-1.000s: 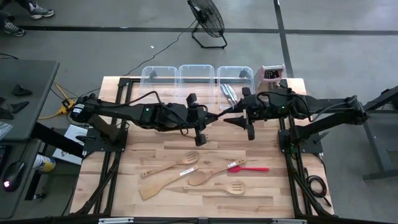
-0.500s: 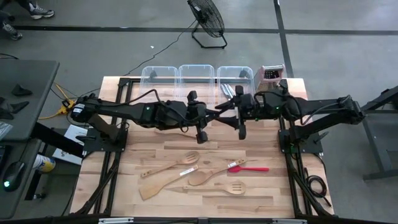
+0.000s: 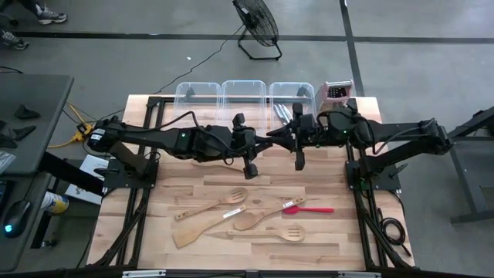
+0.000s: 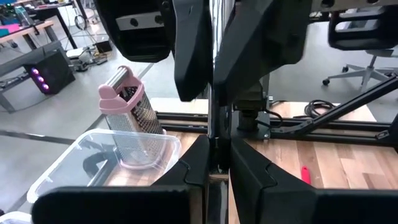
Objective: Pick & Place Kitchen Items
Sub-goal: Put the table knife into the right transparent bin
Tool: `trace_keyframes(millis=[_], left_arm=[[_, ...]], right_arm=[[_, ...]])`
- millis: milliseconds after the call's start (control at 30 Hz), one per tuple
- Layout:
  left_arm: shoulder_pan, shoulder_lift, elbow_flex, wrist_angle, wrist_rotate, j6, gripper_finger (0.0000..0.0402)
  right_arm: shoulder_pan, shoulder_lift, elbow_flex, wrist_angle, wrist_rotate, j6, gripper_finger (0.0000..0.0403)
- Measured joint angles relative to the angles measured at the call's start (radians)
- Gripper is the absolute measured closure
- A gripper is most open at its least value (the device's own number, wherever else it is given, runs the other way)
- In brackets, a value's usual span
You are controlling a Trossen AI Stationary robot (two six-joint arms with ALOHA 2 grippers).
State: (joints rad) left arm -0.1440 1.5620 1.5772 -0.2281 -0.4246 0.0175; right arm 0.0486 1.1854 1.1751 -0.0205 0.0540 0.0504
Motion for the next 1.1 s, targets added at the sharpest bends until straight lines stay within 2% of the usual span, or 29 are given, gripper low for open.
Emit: trace_keyframes(millis=[100,567,700,767,833,1100], left_arm=[[0.0,0.0,0.0,-0.003,0.002,0.0,0.0366],[0.001,0.0,0.0,-0.006,0.006,-0.001,0.0366],[0.001,0.001,0.0,-0.001,-0.015,0.0,0.0324],[0.0,-0.002,0.001,0.006,-0.03,0.0,0.0299],[0.0,-0.002,0.001,0.002,-0.041,0.0,0.0283],[0.001,-0.001,0.001,-0.011,-0.107,0.004,0.0281]], right_arm=[[-0.002,0.0,0.0,-0.012,0.004,-0.002,0.0378],[-0.006,-0.005,0.0,-0.046,0.023,0.033,0.0378],[-0.007,-0.005,0.0,-0.07,0.026,0.035,0.0381],[-0.017,-0.005,0.0,-0.079,0.024,0.035,0.0399],[-0.027,-0.005,0.0,-0.092,0.024,0.039,0.04],[-0.075,-0.005,0.0,-0.114,0.044,0.05,0.04]])
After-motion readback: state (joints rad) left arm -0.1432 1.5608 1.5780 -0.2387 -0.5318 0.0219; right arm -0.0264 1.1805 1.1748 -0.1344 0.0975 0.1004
